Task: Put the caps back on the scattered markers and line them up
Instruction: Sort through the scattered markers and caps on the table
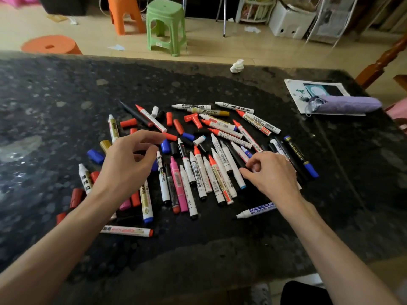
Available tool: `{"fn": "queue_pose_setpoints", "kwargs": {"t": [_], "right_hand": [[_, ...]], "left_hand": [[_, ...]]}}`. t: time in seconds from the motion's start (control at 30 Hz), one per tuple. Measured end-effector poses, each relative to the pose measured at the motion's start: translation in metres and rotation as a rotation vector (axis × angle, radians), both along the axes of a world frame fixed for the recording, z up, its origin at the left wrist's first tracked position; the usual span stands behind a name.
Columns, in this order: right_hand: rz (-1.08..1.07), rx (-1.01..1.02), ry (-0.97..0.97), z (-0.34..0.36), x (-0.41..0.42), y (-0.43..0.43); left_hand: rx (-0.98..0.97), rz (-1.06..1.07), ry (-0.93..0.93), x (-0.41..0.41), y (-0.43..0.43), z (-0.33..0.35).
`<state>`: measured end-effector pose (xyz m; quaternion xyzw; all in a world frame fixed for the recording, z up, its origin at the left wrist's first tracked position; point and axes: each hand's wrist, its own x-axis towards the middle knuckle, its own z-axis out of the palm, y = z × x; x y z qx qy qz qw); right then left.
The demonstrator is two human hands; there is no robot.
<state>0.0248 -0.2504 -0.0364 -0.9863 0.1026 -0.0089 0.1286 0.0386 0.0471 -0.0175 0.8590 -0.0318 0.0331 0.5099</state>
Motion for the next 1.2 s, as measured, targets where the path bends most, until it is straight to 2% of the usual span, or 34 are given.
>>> {"fn": "queue_pose_setpoints", "kwargs": {"t": [0.1,0.27,0.33,0.4,0.53,0.67,0.73,0.8,0.87,0.97,1.07,1.2], "right_hand": [[-0.057,0.042,0.014,-0.001,0.0,0.001],[-0.074,0.23,-0.126,0.01,-0.006,0.003],[-0.041,0.391,-0.128,0.017,-0.01,0.012],[0.022,0.653,-0.08,0.022,-0.013,0.026],[0.165,0.939,-0.006,0.024,-0.018,0.066],[0.253,1.061,0.059,0.018,-0.015,0.097],[0.251,1.037,0.065,0.014,-0.004,0.099],[0.196,0.913,0.01,0.008,0.012,0.094],[0.129,0.642,-0.075,0.0,0.029,0.085],[0.052,0.253,-0.124,-0.014,0.049,0.078],[0.016,0.132,-0.13,-0.019,0.059,0.083],[0.101,-0.03,-0.184,-0.02,0.062,0.089]], "left_hand": [[-0.009,0.052,0.012,0.003,0.007,0.0],[0.019,0.077,0.052,0.006,0.013,-0.002],[0.044,0.046,0.066,0.006,0.008,-0.003],[0.036,-0.013,0.084,0.004,0.0,-0.003],[-0.094,-0.229,0.268,-0.001,-0.028,-0.003],[-0.328,-0.095,0.358,0.002,-0.037,-0.005],[-0.343,-0.012,0.355,0.005,-0.029,-0.003],[-0.314,0.026,0.325,0.005,-0.019,0.001],[-0.295,0.015,0.311,0.002,-0.013,0.004],[-0.137,-0.059,0.258,0.0,-0.004,0.005],[-0.058,-0.085,0.232,0.0,0.005,0.003],[-0.06,-0.089,0.201,0.003,0.014,0.002]]}}
